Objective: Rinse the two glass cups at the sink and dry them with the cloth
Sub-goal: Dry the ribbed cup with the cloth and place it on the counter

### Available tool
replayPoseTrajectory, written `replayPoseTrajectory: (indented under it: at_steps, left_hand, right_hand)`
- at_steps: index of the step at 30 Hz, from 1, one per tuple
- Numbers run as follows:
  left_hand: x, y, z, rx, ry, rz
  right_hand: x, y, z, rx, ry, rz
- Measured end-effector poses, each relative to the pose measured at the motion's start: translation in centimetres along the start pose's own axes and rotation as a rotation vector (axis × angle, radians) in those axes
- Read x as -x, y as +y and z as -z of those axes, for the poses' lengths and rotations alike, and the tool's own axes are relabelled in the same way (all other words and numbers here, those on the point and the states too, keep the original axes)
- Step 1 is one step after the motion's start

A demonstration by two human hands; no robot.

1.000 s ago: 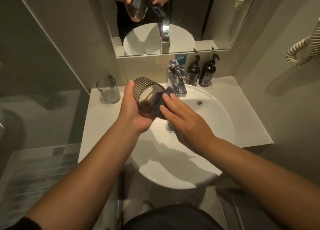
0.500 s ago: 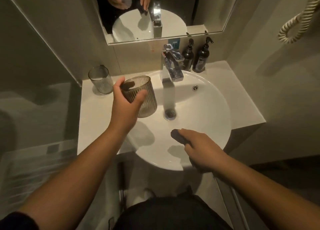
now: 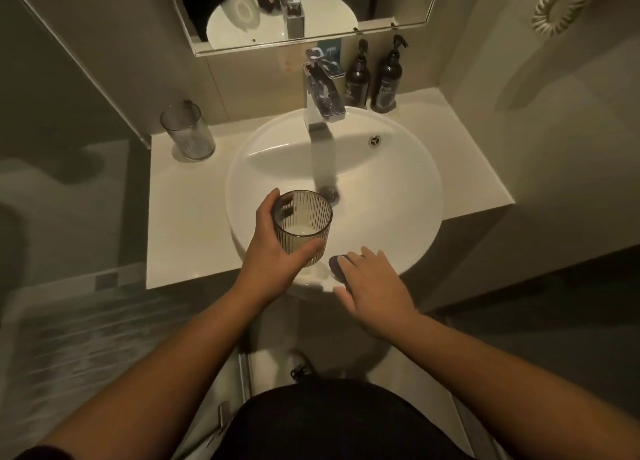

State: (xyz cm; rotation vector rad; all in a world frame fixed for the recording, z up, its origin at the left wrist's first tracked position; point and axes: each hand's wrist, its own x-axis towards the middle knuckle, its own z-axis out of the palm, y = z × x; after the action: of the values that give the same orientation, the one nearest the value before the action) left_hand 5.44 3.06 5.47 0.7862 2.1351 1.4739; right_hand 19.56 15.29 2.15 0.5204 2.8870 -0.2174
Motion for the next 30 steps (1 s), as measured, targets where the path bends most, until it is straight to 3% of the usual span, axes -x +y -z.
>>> replayPoseTrajectory:
  at_steps: [5, 8, 17, 24, 30]
  left_hand:
    - [3.0, 0.1, -1.2, -0.014, 0.031, 0.043]
    - [4.6, 0.6, -1.6, -0.014, 0.053, 0.068]
    - [6.7, 4.8, -0.2, -0.053, 0.02, -0.01]
    - [5.1, 8.4, 3.8, -0.352, -0.038, 0.008]
    - [0.6, 6.8, 6.8, -0.327, 0.068, 0.014]
  right_hand:
    - [0.9, 0.6, -0.2, -0.03, -0.147, 0.036]
    - [0.9, 1.9, 2.4, -0.253, -0.188, 0.029]
    - [2.0, 1.2, 10.8, -0.704, -0.002, 0.27]
    - [-0.6, 0.3, 13.4, -0.705, 0.127, 0.32]
    - [-6.7, -1.6, 14.2, -0.708, 0.169, 0.33]
